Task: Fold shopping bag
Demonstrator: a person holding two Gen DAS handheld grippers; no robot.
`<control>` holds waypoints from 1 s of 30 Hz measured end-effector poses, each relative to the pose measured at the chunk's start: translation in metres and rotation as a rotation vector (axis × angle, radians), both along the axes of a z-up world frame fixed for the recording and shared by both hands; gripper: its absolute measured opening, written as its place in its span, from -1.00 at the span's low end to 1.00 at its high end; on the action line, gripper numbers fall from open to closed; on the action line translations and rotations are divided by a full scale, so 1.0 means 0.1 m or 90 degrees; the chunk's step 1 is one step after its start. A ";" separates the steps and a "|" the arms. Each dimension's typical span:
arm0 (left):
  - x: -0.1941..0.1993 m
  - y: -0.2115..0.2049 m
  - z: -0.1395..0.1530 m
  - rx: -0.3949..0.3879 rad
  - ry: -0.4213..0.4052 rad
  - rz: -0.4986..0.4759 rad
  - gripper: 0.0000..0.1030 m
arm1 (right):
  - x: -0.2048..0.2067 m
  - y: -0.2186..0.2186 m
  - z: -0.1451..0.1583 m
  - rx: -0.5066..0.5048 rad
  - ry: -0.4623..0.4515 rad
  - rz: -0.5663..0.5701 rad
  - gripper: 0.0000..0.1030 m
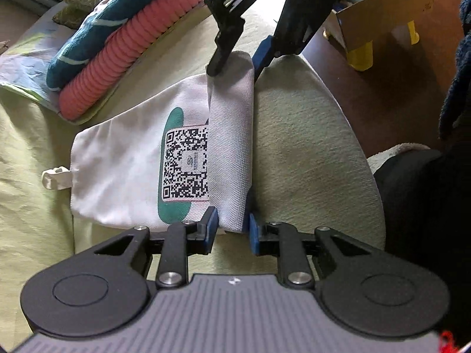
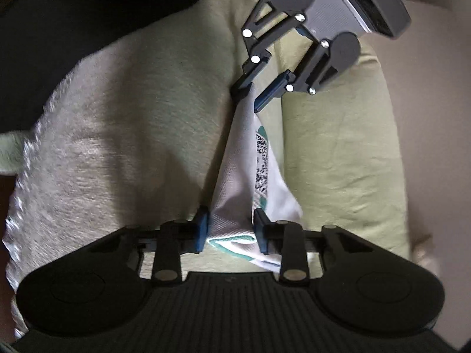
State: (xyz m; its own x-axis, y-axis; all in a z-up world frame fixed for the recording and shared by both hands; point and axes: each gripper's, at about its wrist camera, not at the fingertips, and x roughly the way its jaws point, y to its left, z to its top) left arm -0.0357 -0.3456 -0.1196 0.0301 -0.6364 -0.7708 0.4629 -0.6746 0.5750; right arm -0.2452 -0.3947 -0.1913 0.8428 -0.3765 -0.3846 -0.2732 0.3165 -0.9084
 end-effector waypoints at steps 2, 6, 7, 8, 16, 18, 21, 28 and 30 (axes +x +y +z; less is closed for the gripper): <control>0.02 -0.01 0.01 0.004 0.009 -0.005 -0.49 | 0.06 -0.10 0.19 0.107 0.008 -0.030 -0.54; 0.13 -0.14 0.14 0.040 0.081 0.038 -0.45 | 0.29 -0.56 0.72 0.455 0.029 -0.166 -0.54; 0.19 -0.19 0.19 0.056 0.107 0.054 -0.45 | 0.33 -0.71 0.81 0.537 0.032 -0.195 -0.54; 0.24 -0.25 0.23 0.074 0.135 0.071 -0.45 | 0.36 -0.87 0.88 0.617 0.031 -0.221 -0.54; 0.71 -0.73 0.35 0.189 0.260 0.175 -0.48 | 0.31 -1.92 0.84 1.116 0.045 -0.399 -0.55; 0.74 -0.74 0.35 0.189 0.263 0.175 -0.56 | 0.33 -2.08 0.80 1.190 0.066 -0.437 -0.56; 0.73 -0.71 0.32 0.179 0.259 0.170 -0.56 | 0.40 -2.16 0.83 1.210 0.115 -0.468 -0.59; 0.70 -0.55 0.34 0.123 0.260 0.188 -0.55 | 0.69 -2.44 0.71 1.271 0.199 -0.573 -0.66; 0.68 -0.46 0.43 0.092 0.249 0.196 -0.55 | 0.75 -2.47 0.70 1.274 0.212 -0.603 -0.67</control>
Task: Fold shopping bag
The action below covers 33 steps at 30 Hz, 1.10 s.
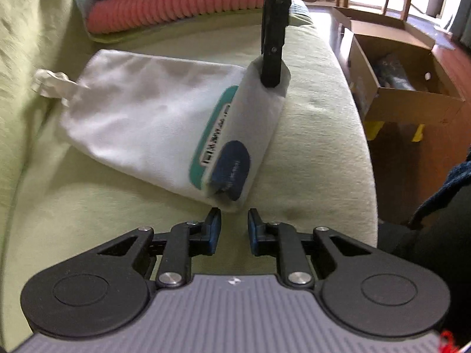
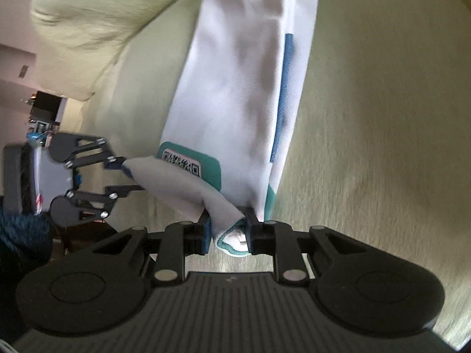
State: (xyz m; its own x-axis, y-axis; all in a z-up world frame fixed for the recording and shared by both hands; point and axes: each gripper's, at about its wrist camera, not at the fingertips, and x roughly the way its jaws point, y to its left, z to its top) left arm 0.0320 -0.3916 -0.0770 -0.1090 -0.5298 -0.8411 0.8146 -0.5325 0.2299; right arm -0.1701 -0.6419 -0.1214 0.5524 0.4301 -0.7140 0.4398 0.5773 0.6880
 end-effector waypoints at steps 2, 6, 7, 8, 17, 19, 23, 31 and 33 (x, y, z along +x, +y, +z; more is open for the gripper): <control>-0.02 0.08 0.15 -0.037 -0.003 0.014 -0.55 | 0.06 -0.03 -0.01 0.007 0.021 -0.006 -0.67; -0.27 0.17 0.42 -0.104 0.001 -0.024 -0.55 | 0.10 -0.05 -0.04 0.029 0.046 -0.034 -0.68; -0.36 0.16 0.42 -0.107 -0.003 -0.042 -0.55 | 0.09 -0.04 -0.05 0.033 0.048 -0.040 -0.68; -0.43 0.14 0.39 -0.107 -0.009 -0.054 -0.55 | 0.09 -0.04 -0.06 0.035 0.050 -0.046 -0.68; -0.56 -0.17 0.08 -0.096 -0.024 0.013 -0.89 | 0.11 -0.08 -0.10 0.047 0.068 -0.062 -0.69; -0.61 -0.15 0.11 -0.113 -0.042 0.012 -0.88 | 0.10 -0.10 -0.10 0.051 0.068 -0.064 -0.69; -0.57 -0.17 0.06 -0.111 -0.055 0.034 -0.89 | 0.04 -0.11 -0.15 0.066 0.056 -0.084 -0.69; -0.46 -0.37 -0.08 -0.098 -0.023 0.109 -0.93 | -0.17 -0.08 -0.23 0.087 0.011 -0.166 -0.69; -0.47 -0.41 -0.08 -0.090 -0.022 0.122 -0.94 | -0.18 -0.04 -0.16 0.053 0.008 -0.176 -0.68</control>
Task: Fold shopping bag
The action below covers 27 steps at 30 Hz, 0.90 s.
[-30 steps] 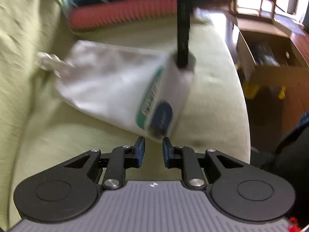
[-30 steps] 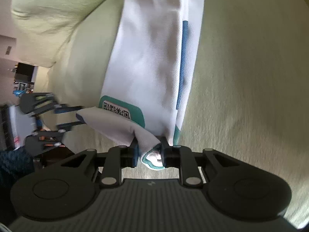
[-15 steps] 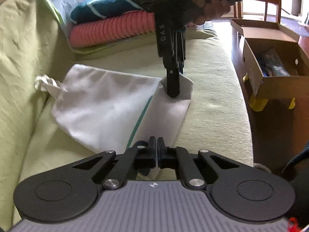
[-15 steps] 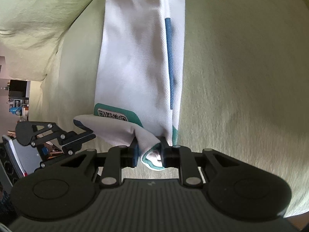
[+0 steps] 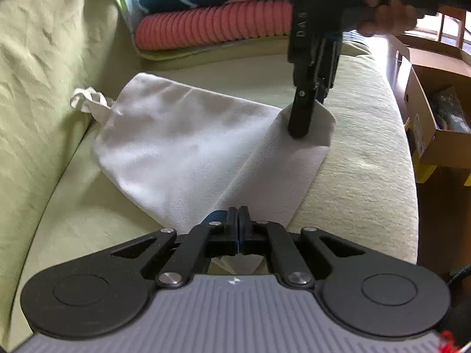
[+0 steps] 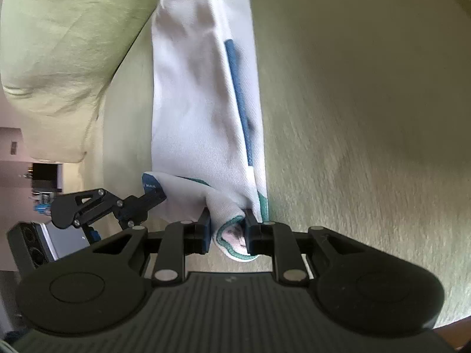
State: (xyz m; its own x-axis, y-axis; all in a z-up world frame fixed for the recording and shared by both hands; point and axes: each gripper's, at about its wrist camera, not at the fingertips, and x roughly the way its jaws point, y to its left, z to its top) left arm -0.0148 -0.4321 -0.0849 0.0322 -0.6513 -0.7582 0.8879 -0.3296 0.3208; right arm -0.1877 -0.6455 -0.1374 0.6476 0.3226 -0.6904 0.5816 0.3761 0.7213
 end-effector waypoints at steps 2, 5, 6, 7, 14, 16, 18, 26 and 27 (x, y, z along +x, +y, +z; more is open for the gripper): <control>-0.01 -0.03 0.00 0.005 -0.003 0.014 -0.96 | -0.03 0.09 0.13 -0.067 -0.005 -0.022 -0.66; -0.02 -0.05 -0.01 0.006 -0.001 0.037 -0.97 | -0.13 0.50 0.45 -0.303 -0.006 -0.072 -0.28; -0.04 -0.05 -0.01 0.005 -0.004 0.040 -0.98 | -0.15 0.73 0.54 -0.424 0.010 -0.088 -0.09; -0.06 -0.05 -0.01 0.004 -0.010 0.040 -0.99 | -0.17 0.98 0.61 -0.548 0.026 -0.101 -0.13; -0.09 -0.04 -0.01 0.000 -0.012 0.042 -1.00 | 0.11 2.08 0.35 -0.939 0.036 0.071 -0.93; -0.08 -0.02 -0.02 -0.006 -0.008 0.045 -1.00 | 0.19 2.02 0.17 -0.958 0.072 0.091 -0.95; -0.07 0.01 -0.02 -0.018 -0.003 0.052 -1.00 | 0.21 1.94 0.05 -0.936 0.060 0.083 -0.99; -0.12 0.25 -0.13 -0.103 -0.067 0.080 -1.00 | 0.15 1.73 0.06 -0.839 0.012 0.051 -0.98; -0.10 0.23 -0.13 -0.100 -0.059 0.086 -1.00 | 0.16 1.73 0.07 -0.831 0.010 0.050 -0.98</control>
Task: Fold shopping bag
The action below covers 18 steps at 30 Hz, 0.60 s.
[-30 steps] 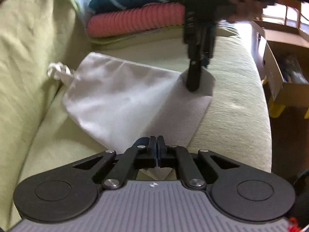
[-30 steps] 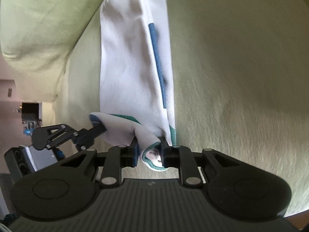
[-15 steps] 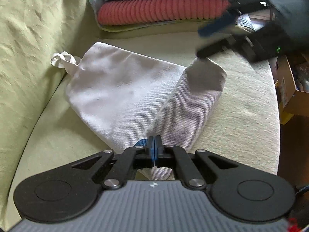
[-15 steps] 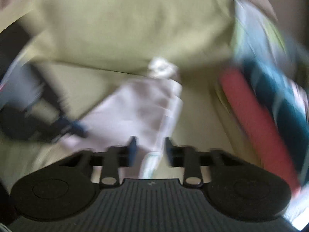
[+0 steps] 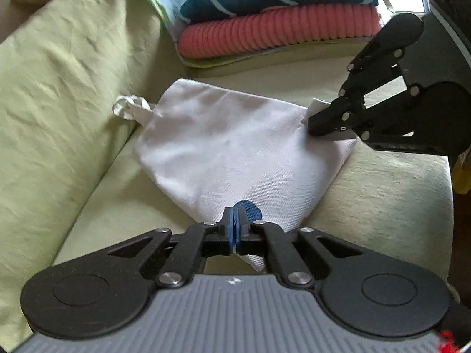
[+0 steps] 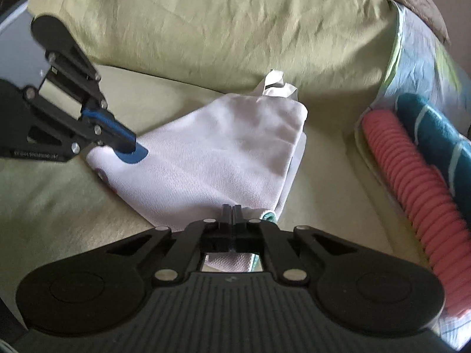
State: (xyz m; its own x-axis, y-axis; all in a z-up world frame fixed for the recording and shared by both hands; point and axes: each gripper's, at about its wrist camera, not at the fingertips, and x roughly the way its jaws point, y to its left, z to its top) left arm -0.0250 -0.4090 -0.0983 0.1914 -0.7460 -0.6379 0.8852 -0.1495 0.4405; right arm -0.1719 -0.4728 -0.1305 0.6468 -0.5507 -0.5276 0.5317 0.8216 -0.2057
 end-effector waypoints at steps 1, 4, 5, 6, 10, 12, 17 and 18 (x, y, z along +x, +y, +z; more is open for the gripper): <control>0.03 -0.03 0.00 0.004 0.014 0.006 -1.00 | 0.00 -0.02 0.01 0.014 -0.005 -0.002 -0.98; 0.14 -0.08 0.03 0.013 0.068 0.028 -1.00 | -0.02 -0.13 0.03 0.068 -0.028 -0.011 -0.98; 0.15 -0.09 0.05 0.015 0.077 0.035 -1.00 | -0.02 -0.17 0.04 0.085 -0.036 -0.015 -0.98; 0.12 -0.09 0.06 0.016 0.075 0.044 -1.00 | -0.03 -0.20 0.04 0.104 -0.045 -0.020 -0.98; -0.08 0.04 0.17 0.015 0.024 0.023 -0.82 | -0.06 -0.25 0.06 0.141 -0.056 -0.023 -0.98; -0.16 0.19 0.24 -0.006 0.006 -0.015 -0.18 | -0.06 -0.27 0.07 0.154 -0.060 -0.024 -0.98; -0.38 0.44 0.05 0.021 -0.209 -0.144 0.11 | -0.05 -0.30 0.06 0.159 -0.057 -0.010 -0.98; -0.40 0.45 -0.02 0.036 -0.242 -0.170 0.11 | -0.05 -0.31 0.06 0.161 -0.056 -0.007 -0.98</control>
State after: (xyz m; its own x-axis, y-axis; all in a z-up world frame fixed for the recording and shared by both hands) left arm -0.0646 -0.3636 -0.1004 0.2263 -0.7667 -0.6008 0.5897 -0.3831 0.7110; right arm -0.1764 -0.5034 -0.1243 0.6908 -0.4155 -0.5917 0.5474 0.8352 0.0526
